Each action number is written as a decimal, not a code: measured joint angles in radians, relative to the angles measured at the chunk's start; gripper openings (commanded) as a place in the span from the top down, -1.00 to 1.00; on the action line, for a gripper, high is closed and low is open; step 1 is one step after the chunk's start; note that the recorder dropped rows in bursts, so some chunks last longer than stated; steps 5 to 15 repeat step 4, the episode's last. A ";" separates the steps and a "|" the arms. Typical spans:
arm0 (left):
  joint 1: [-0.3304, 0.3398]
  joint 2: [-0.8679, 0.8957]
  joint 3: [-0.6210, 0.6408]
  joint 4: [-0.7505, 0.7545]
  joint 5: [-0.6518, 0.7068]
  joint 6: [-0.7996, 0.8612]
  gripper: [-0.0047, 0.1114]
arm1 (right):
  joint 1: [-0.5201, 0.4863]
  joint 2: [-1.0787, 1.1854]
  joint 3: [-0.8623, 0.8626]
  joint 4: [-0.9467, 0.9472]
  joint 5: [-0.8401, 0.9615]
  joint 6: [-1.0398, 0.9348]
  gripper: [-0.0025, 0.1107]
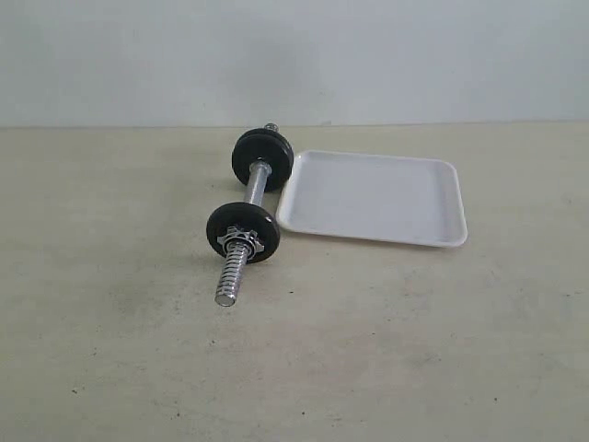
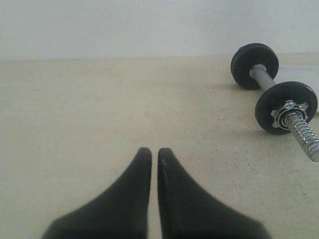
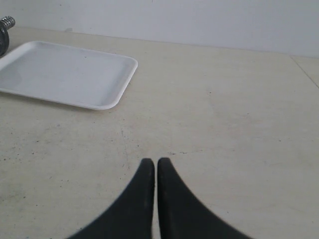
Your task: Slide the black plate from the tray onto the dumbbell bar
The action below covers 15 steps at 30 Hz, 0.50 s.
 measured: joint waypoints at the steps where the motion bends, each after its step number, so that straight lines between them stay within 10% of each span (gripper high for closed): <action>1: 0.000 0.000 0.000 0.000 0.000 0.000 0.84 | 0.000 0.000 0.000 0.000 0.000 0.000 0.96; 15: 0.000 0.000 0.000 0.000 0.000 0.000 0.84 | 0.000 0.000 0.000 0.000 0.000 0.000 0.96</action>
